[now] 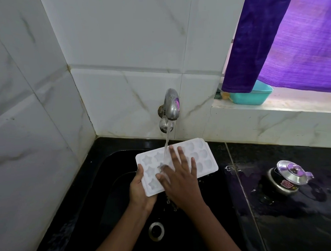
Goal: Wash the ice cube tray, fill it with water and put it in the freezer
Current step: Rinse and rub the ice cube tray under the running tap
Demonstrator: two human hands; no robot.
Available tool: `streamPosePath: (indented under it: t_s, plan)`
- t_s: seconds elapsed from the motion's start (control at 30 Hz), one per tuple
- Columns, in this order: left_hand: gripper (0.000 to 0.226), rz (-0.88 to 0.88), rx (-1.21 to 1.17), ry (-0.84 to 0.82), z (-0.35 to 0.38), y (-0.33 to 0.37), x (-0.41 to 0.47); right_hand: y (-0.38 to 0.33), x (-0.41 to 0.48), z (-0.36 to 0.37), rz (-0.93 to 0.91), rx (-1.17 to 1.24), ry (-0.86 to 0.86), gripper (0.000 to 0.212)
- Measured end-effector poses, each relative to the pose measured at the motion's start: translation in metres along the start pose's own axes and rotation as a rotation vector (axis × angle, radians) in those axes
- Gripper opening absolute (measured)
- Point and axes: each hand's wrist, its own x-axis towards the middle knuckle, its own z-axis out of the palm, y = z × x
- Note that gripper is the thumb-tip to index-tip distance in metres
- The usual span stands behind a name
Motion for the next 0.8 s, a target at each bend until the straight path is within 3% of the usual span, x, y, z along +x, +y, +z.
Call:
streamPosePath:
  t_s: [0.23, 0.43, 0.53, 0.67, 0.8]
  plan:
    - [0.066, -0.007, 0.004, -0.021, 0.003, 0.004, 0.002, -0.003, 0.002, -0.002, -0.035, -0.021, -0.042, 0.059]
    - [0.069, -0.023, -0.037, -0.019, 0.005, 0.000, 0.003, -0.006, 0.003, -0.006, -0.035, -0.034, 0.035, 0.052]
    - [0.062, -0.022, 0.016, -0.025, 0.001, 0.002, 0.003, 0.006, 0.003, -0.004, -0.049, -0.029, -0.039, 0.054]
    - [0.066, -0.020, 0.000, -0.013, 0.001, -0.003, 0.004, 0.001, 0.004, -0.006, -0.036, -0.026, 0.001, 0.050]
    - [0.063, -0.003, 0.058, 0.008, 0.000, 0.003, 0.008, 0.006, 0.003, -0.003, -0.057, -0.022, -0.149, 0.050]
